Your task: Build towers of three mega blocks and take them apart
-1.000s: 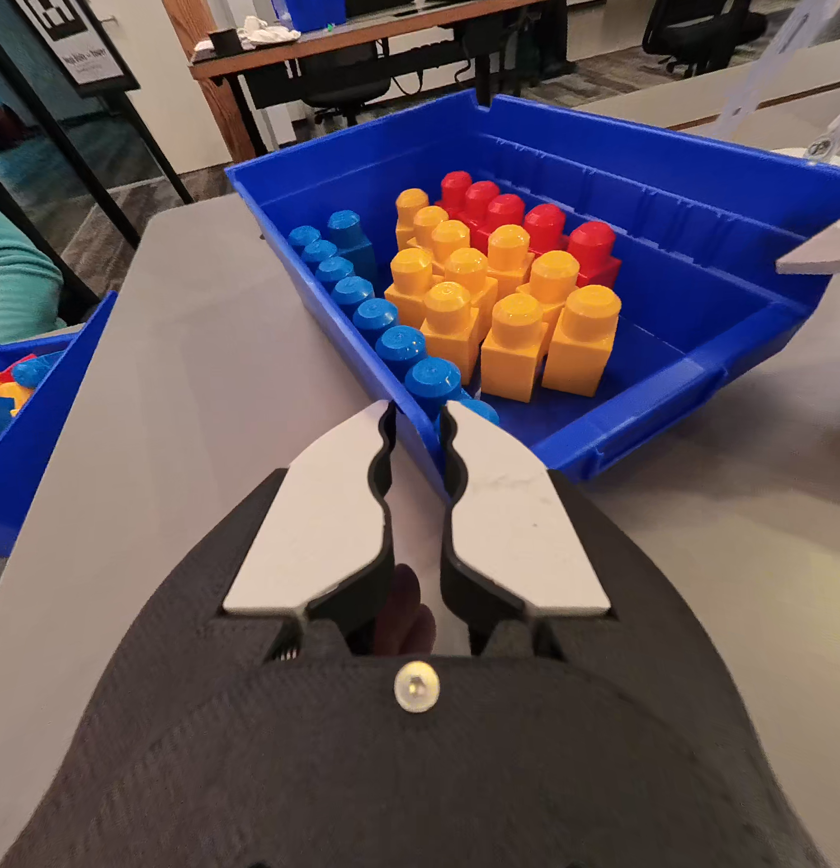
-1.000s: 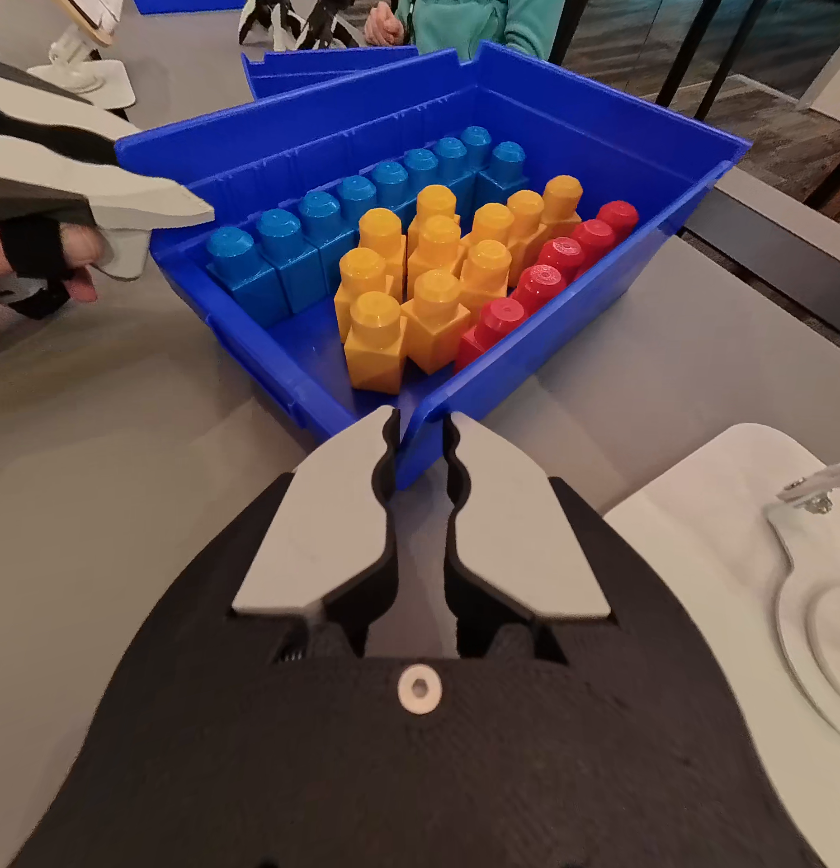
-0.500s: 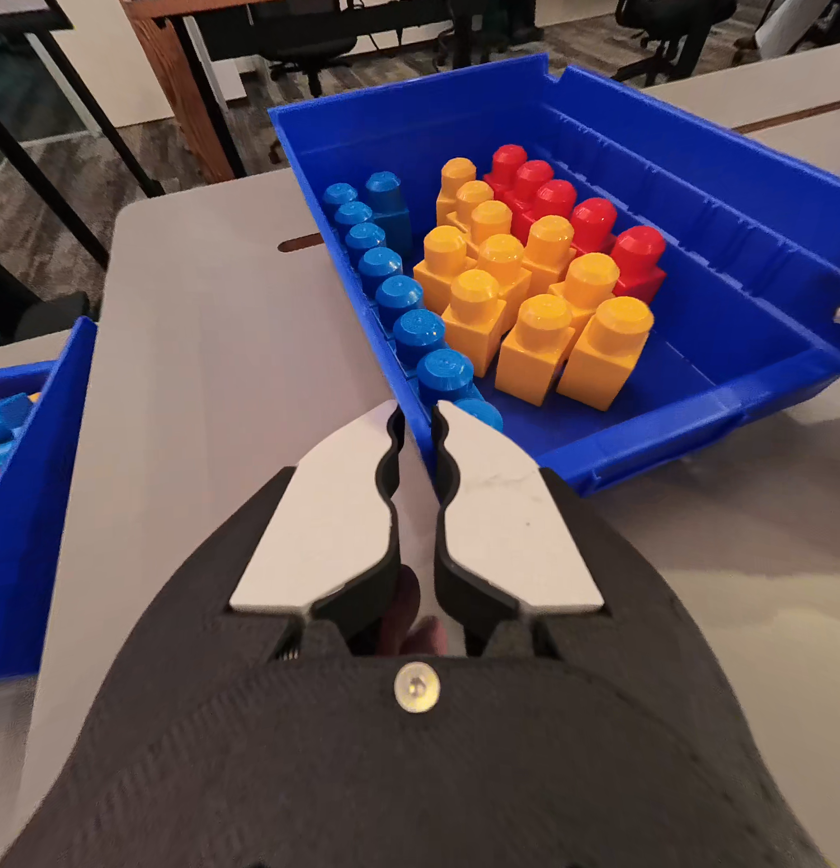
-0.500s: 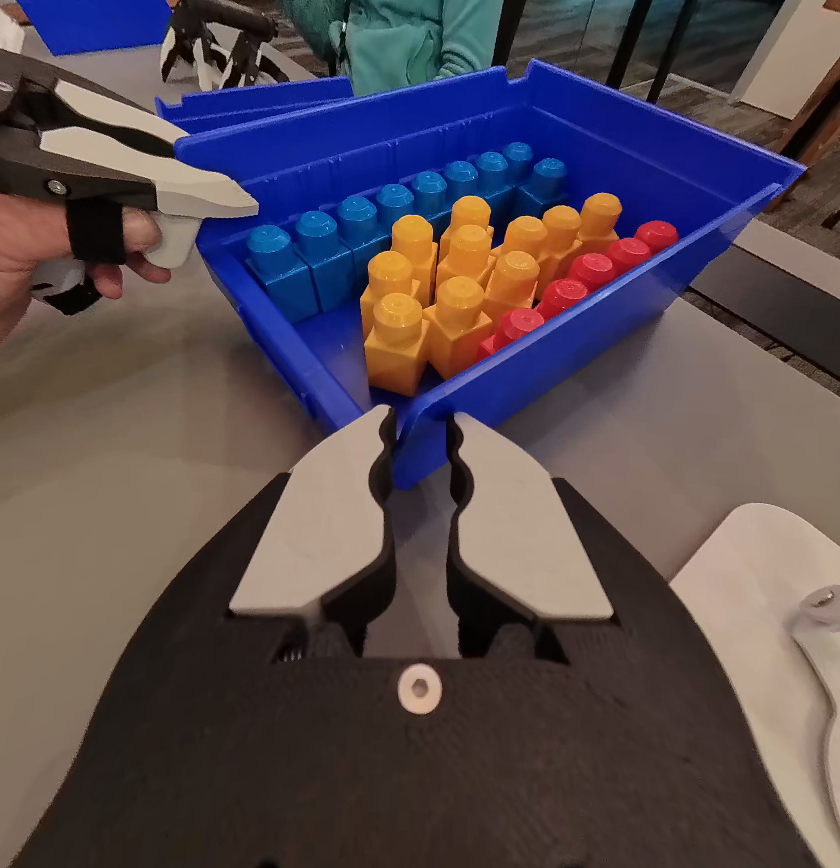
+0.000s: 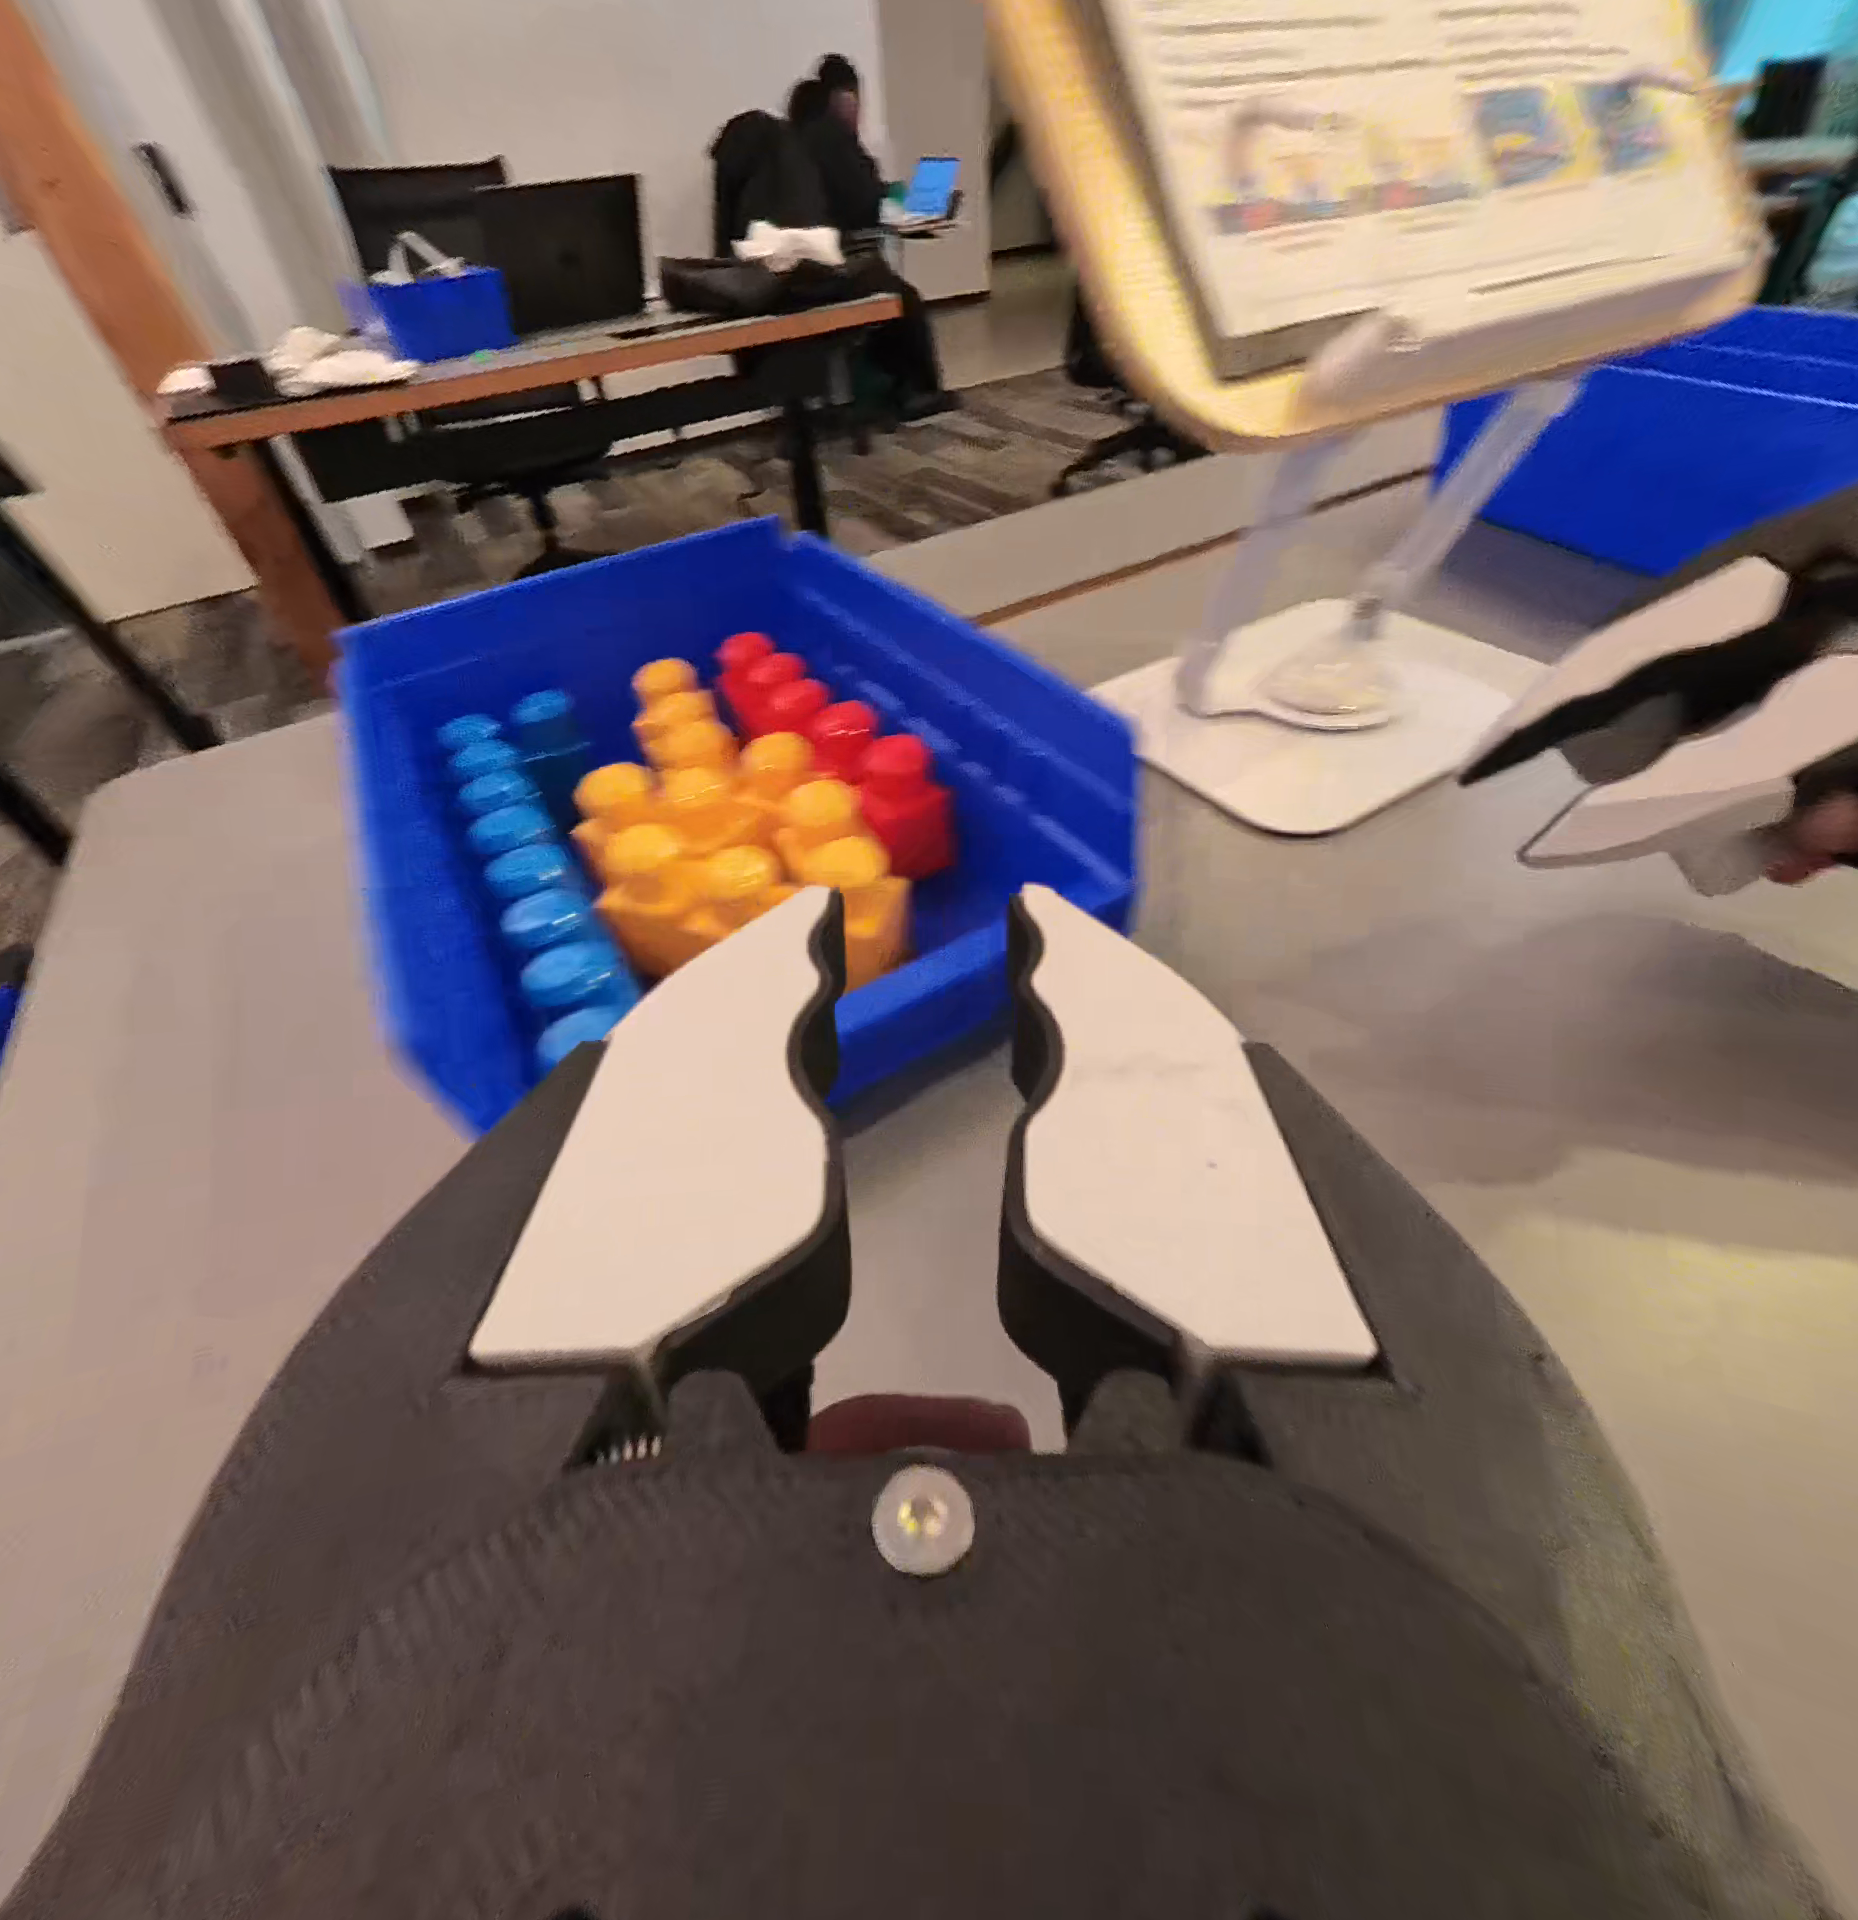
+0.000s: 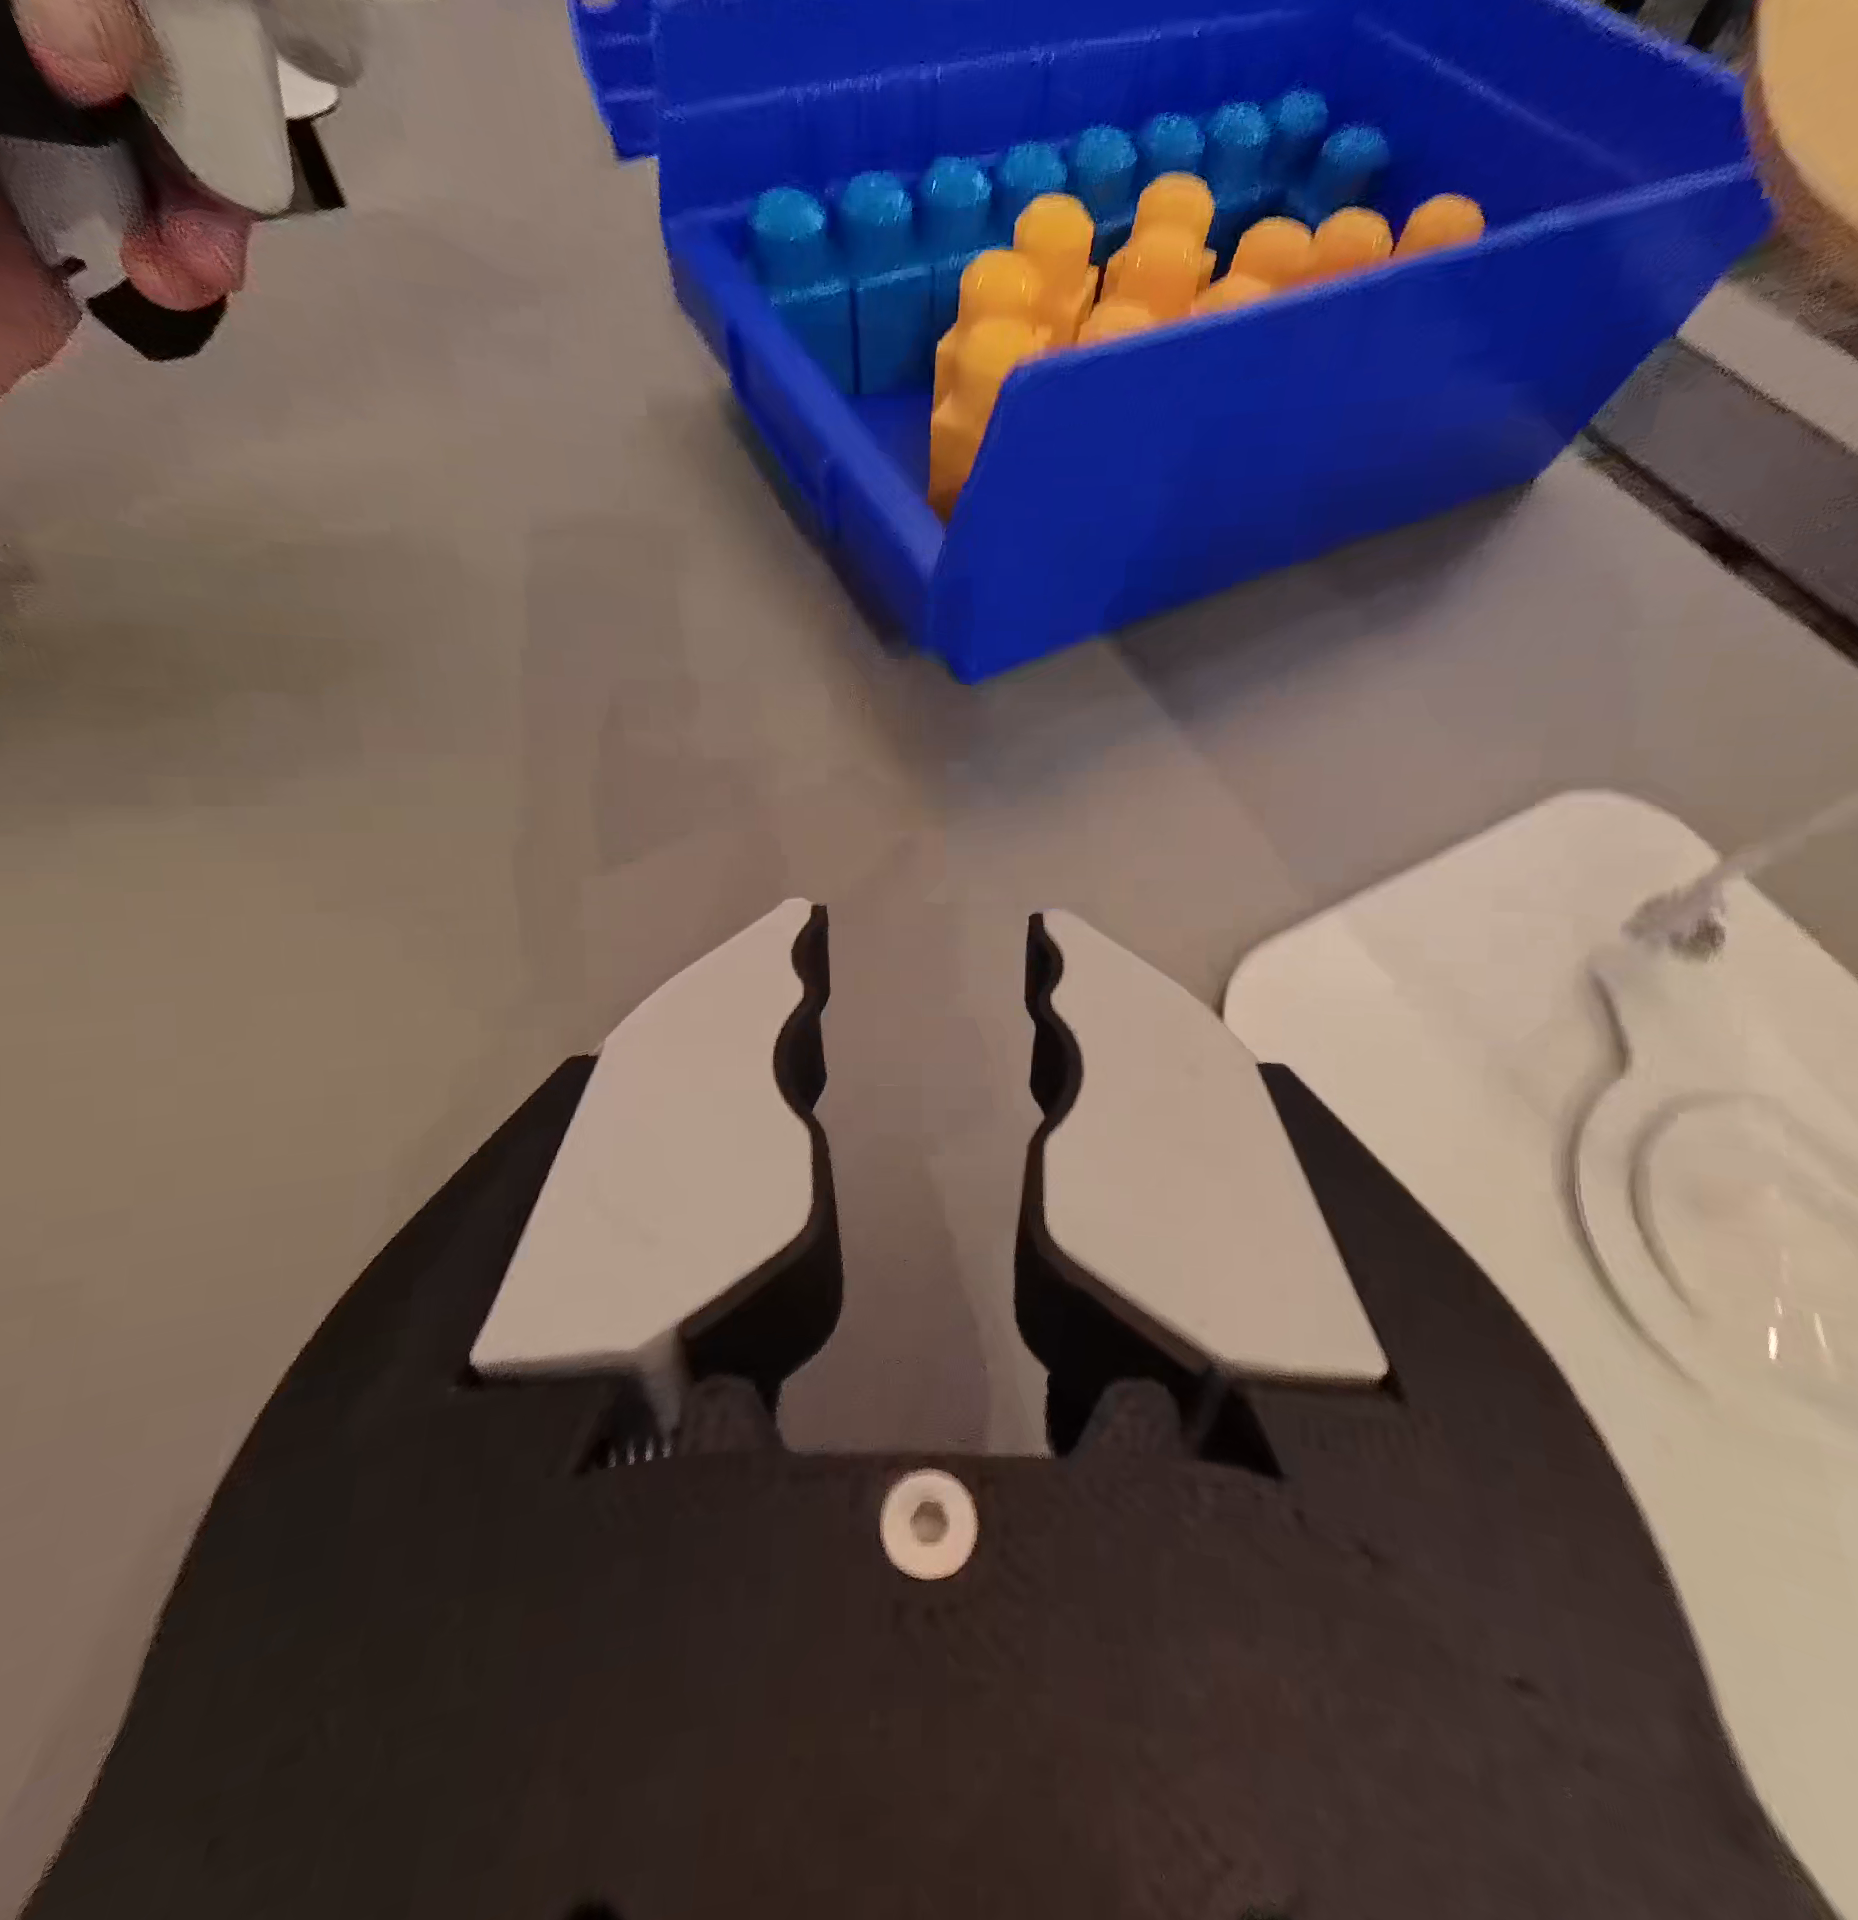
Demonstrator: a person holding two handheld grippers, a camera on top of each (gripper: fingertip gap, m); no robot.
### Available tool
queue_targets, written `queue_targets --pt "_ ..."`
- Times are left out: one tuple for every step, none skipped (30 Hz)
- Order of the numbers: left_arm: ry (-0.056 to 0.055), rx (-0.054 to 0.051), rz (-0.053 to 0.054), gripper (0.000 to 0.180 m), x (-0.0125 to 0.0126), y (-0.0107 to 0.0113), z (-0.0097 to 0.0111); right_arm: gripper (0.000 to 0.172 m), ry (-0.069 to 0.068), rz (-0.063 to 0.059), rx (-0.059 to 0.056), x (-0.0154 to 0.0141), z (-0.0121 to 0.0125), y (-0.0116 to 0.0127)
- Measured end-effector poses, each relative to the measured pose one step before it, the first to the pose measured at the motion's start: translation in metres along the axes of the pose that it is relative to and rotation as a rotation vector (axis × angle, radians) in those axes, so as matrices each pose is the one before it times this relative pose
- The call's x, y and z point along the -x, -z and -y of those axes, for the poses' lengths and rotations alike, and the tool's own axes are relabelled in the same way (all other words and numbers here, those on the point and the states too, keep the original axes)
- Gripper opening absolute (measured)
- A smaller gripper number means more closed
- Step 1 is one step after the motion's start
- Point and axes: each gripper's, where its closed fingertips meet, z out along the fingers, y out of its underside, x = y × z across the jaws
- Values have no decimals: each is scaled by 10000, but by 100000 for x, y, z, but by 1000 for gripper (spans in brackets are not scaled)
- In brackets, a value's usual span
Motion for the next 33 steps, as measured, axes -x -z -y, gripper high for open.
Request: queue_targets --pt "-138 -54 -353 27 -2310 -627 379 45 -53 107 137 -86 -874 1143" --pt "-1 -81 -621 22 -2594 -812 381 51 31 66 33 -102 -791 1204" --pt "7 39 -820 4 -2706 -1051 105 47 127 26 -72 -148 -651 1271" --pt "9 273 -546 0 -2084 -1297 -176 48 100 -74 116 -363 -871 1224" --pt "57 196 -425 0 -1695 -1285 -48 54 85 -160 390 -512 -1237 1116" --pt "173 -175 -499 0 -1601 -1226 443 57 17 -156 208 -545 -1037 1075" --pt "59 -46 -573 1 -1510 -1344 216 60 -199 52 -38 -366 -741 1022" --pt "-23 261 -277 10 -899 -1424 -193 63 -490 188 97 -350 -867 960" --pt "-22 126 -156 16 -627 -1266 -6 66 -271 -156 175 -847 -871 923" --pt "-28 -74 -378 18 -905 -1084 231 71 88 -343 58 -979 -739 826" --pt "-42 43 -387 22 -837 -1121 19 75 -52 -162 133 -850 -859 678" --pt "-15 218 -175 27 -356 -1138 -334 77 -170 -75 29 -790 -690 559" --pt "150 141 32 33 55 -1039 -325 78 -155 -63 -112 -748 -456 437" --pt "98 112 -176 37 -280 -960 -275 78 -209 -165 -26 -852 -488 320" --pt "57 276 -37 43 -89 -934 -479 77 -132 -191 69 -743 -498 152" --pt "-93 291 112 48 177 -877 -540 75 -3 -268 58 -682 -436 -29" --pt "-74 169 234 53 453 -795 -442 65 125 -537 178 -1034 -604 -154" --pt "74 176 73 55 327 -672 -498 66 144 -338 186 -670 -669 -370" --pt "254 229 52 60 319 -603 -533 64 14 54 193 -35 -672 -482" --pt "133 315 59 61 263 -350 -333 57 -163 -107 261 -286 -710 -490" --pt "-88 -3 328 62 499 -130 131 55 -138 -41 144 -134 -512 -486" --pt "-35 -86 398 60 595 -54 175 56 -147 272 141 210 -111 -127" --pt "11 227 219 61 290 -155 -289 68 -171 -64 25 -219 -56 -7" --pt "38 451 53 65 -63 -222 -595 74 -138 121 129 95 -223 -58" --pt "6 253 134 70 -26 -204 -350 78 -98 350 45 428 2 -91" --pt "-132 220 338 74 256 -167 -270 87 161 192 54 392 -13 -76" --pt "-88 189 399 79 408 -163 -217 89 152 9 69 166 -21 -61" --pt "-92 78 257 83 220 -127 -50 93 8 66 -10 179 15 -64" --pt "-109 31 319 89 279 -88 -4 95 59 7 27 105 -2 -27" --pt "-158 26 265 91 189 -63 -5 96 -8 -89 -11 -67 40 -46" --pt "-106 43 187 92 128 -54 -42 100 -23 -211 -12 -222 13 -16" --pt "-76 33 113 95 40 -56 -35 101 -70 -153 -2 -176 -4 5" --pt "-46 31 132 97 92 -34 -30 99 -110 -74 5 -23 -13 10"
